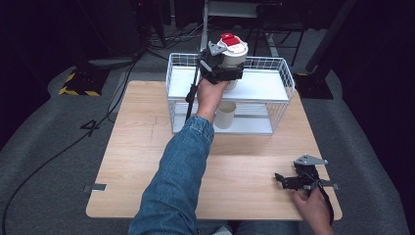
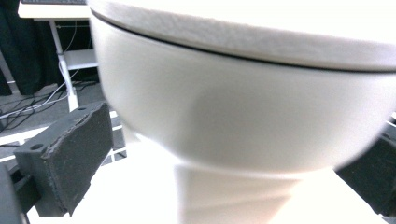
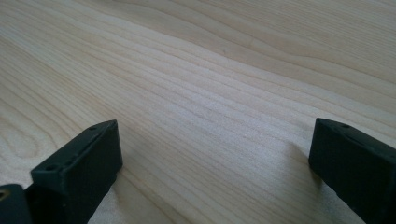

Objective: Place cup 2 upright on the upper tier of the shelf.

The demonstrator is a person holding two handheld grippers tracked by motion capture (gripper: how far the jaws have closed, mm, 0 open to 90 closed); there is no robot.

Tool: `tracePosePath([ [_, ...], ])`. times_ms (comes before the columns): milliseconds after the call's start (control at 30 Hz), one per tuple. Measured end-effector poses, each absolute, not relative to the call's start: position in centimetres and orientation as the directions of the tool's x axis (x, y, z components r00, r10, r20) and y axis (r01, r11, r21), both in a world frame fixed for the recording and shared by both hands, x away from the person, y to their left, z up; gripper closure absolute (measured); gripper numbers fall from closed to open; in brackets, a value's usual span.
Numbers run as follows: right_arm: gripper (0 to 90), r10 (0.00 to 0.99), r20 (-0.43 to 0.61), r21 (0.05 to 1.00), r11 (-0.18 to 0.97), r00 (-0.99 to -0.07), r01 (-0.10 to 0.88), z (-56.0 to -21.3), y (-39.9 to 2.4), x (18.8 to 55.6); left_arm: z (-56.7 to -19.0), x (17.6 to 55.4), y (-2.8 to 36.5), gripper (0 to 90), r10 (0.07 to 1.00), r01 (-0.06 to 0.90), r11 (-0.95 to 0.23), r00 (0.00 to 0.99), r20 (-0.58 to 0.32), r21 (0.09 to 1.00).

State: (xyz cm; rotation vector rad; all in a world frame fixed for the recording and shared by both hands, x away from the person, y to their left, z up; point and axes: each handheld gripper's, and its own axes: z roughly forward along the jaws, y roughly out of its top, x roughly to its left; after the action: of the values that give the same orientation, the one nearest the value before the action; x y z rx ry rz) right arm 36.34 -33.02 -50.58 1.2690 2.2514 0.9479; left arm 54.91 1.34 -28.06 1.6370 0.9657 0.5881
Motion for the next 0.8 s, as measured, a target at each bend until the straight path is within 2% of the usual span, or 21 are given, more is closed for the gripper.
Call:
tracePosePath([
  [133,2.9,0.857,-0.006,0.716,0.363,-0.515,0.596,-50.6,-33.0,36.3,-27.6,54.0,1.8,0.0,0.823,0.274,-0.09,0.562,-0.084,0.958],
  [400,2.9,0.857,-0.006,0.717,0.363,-0.516,0.595,-50.6,-33.0,36.3,-27.0,51.9,3.2,0.0,0.799,0.261,-0.068,0.592,-0.105,0.963],
  [800,2.7,0.855,-0.008,0.716,0.367,-0.519,0.594,-50.6,-33.0,36.4,-26.3,47.1,5.6,0.0,0.769,0.23,-0.086,0.634,-0.082,0.969],
])
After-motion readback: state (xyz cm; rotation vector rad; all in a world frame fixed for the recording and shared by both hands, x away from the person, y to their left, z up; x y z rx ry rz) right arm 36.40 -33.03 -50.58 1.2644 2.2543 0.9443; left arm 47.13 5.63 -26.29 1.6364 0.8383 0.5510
